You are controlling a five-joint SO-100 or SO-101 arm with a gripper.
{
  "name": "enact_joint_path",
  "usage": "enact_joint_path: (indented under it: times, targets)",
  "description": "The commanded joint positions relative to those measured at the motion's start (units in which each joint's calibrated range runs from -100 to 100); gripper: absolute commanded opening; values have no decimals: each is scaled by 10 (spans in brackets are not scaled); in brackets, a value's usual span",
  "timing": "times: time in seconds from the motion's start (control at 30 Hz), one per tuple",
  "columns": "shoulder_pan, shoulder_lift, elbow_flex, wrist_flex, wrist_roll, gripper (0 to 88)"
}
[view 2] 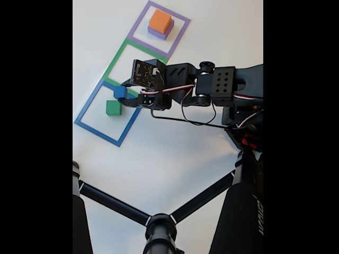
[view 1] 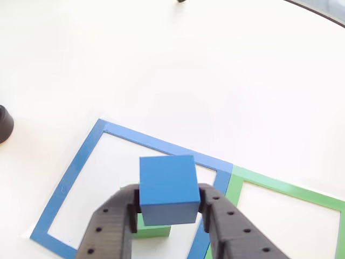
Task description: Tower of hanoi
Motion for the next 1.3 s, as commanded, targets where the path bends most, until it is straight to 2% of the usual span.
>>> enact_joint_path:
  times: [0.0,0.2,0.4,0.8,1.27]
  targets:
    - [-8,82,12,-154,2,32]
    - [-17,189,13,-268,2,34]
    - [-26,257,14,-335,2,35]
    - [-38,329,9,-406,2,36]
    - [-33,365,-18,-409,2,37]
